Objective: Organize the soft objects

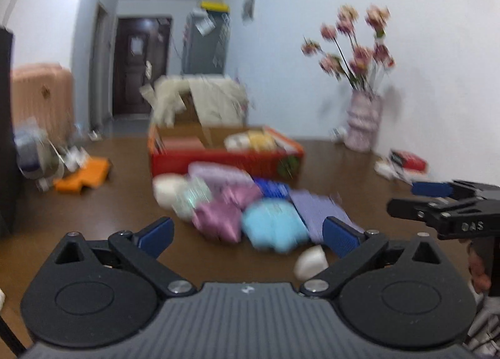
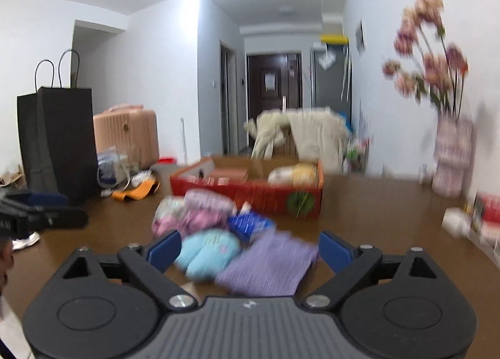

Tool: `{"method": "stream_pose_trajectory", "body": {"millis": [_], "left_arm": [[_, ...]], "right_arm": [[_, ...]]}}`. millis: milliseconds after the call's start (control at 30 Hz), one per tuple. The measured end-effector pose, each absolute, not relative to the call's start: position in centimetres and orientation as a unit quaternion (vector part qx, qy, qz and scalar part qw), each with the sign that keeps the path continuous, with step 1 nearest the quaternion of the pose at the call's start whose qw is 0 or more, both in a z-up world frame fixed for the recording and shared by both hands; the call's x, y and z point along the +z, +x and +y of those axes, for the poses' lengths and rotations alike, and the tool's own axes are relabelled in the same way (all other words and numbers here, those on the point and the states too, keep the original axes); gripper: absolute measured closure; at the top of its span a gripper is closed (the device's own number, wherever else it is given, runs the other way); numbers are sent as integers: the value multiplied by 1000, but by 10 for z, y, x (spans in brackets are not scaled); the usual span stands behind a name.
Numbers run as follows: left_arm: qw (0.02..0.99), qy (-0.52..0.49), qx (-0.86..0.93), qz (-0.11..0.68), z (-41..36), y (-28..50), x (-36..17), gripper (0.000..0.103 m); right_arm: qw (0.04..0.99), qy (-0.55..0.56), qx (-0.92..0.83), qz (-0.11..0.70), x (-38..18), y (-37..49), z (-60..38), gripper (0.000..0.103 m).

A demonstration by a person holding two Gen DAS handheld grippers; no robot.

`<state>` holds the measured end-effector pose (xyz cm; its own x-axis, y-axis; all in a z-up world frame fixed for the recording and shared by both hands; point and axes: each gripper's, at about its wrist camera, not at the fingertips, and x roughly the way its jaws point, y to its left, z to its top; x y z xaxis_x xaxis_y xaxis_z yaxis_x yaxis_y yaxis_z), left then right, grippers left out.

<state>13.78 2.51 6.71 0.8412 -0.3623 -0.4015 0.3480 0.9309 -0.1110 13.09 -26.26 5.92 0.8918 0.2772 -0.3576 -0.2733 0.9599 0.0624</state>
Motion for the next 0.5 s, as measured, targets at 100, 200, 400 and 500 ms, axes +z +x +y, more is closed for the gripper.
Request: {"method": "stream_pose_trajectory", "body": {"millis": [100,200,400,500], "left_arm": [[954,4,-197,225,12,135,53,0],[949,0,-214,231,4,140,48,0],[936,-2,-251,247,-31,155,34,8],[932,10,-252,261,-47,168,23,26]], "right_arm": [[971,-9,131,202,49,123,-261,9],[972,-4,119,204,47,120,-262,10],[973,1,88,212,45,124,-272,12],[973,9,88,214,43,131,-280,15]]}}
